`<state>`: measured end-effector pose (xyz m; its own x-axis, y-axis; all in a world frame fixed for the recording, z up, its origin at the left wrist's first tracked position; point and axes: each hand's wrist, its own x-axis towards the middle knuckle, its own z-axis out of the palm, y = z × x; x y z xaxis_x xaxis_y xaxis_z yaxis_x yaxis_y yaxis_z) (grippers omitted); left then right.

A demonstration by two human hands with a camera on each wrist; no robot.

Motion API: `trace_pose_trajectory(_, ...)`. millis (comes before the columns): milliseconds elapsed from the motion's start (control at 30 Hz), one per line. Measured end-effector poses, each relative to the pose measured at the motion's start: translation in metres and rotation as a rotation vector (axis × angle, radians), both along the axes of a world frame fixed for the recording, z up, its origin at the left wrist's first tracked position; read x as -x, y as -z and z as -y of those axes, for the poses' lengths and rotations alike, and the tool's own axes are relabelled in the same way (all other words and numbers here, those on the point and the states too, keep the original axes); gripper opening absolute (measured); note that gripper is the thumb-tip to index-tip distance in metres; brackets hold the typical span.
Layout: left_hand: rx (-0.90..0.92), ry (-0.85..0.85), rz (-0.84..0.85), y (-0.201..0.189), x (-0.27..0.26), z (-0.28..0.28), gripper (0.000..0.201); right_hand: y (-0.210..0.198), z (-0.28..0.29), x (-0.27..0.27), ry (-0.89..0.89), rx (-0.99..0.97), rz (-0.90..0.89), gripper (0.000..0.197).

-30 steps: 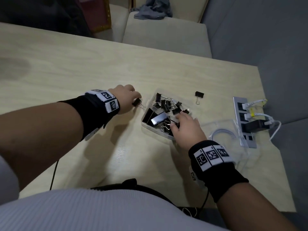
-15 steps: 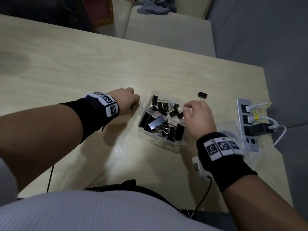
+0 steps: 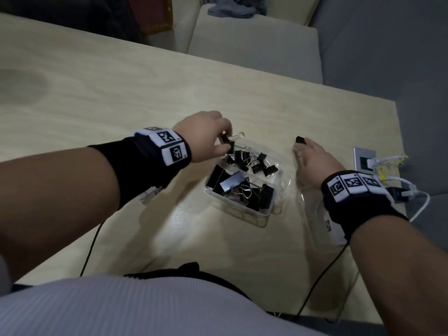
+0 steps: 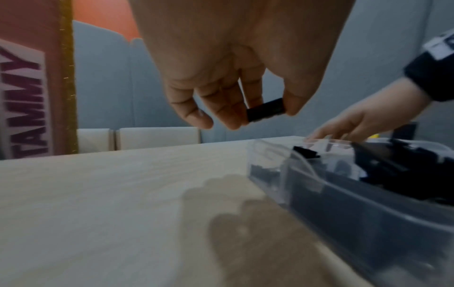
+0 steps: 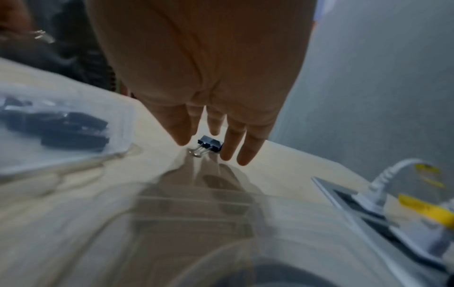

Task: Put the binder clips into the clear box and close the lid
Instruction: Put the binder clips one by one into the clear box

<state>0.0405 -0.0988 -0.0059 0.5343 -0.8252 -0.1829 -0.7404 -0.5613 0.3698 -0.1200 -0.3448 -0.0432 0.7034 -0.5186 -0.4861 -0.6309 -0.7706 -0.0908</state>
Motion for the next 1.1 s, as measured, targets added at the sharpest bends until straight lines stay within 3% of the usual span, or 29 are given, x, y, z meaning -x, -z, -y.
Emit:
trace_pose_trajectory(100,-0.072,0.075,0.000,0.008,0.009,0.007,0.051,0.007,0.003,0.004,-0.095,0.023,-0.120,0.073)
trace_pose_trajectory(233,-0.201,0.176,0.007,0.025,0.022,0.002,0.072,0.011,-0.004,0.011,-0.058,0.097,0.080,0.037)
trace_pose_trajectory(433,-0.310,0.200,0.062,0.044,0.029,-0.019,0.079,0.012,-0.018,0.018,-0.003,0.166,0.084,0.024)
trace_pose_trajectory(567,-0.301,0.176,0.060,0.048,0.034,-0.027,0.077,0.015,-0.028,0.020,0.128,0.118,0.124,0.025)
trace_pose_trajectory(733,-0.316,0.146,0.019,0.045,0.037,-0.032,0.078,0.007,-0.033,0.021,0.157,0.074,0.148,0.024)
trace_pose_trajectory(900,-0.334,0.122,-0.021,0.041,0.039,-0.034,0.076,-0.012,-0.035,0.016,0.230,0.032,0.510,0.026)
trace_pose_trajectory(1000,-0.347,0.119,-0.011,0.036,0.040,-0.031,0.074,-0.023,-0.054,0.003,0.119,-0.036,0.630,0.028)
trace_pose_trajectory(1100,-0.367,0.123,0.006,0.031,0.038,-0.027,0.075,-0.024,-0.080,-0.011,-0.073,-0.103,0.583,0.032)
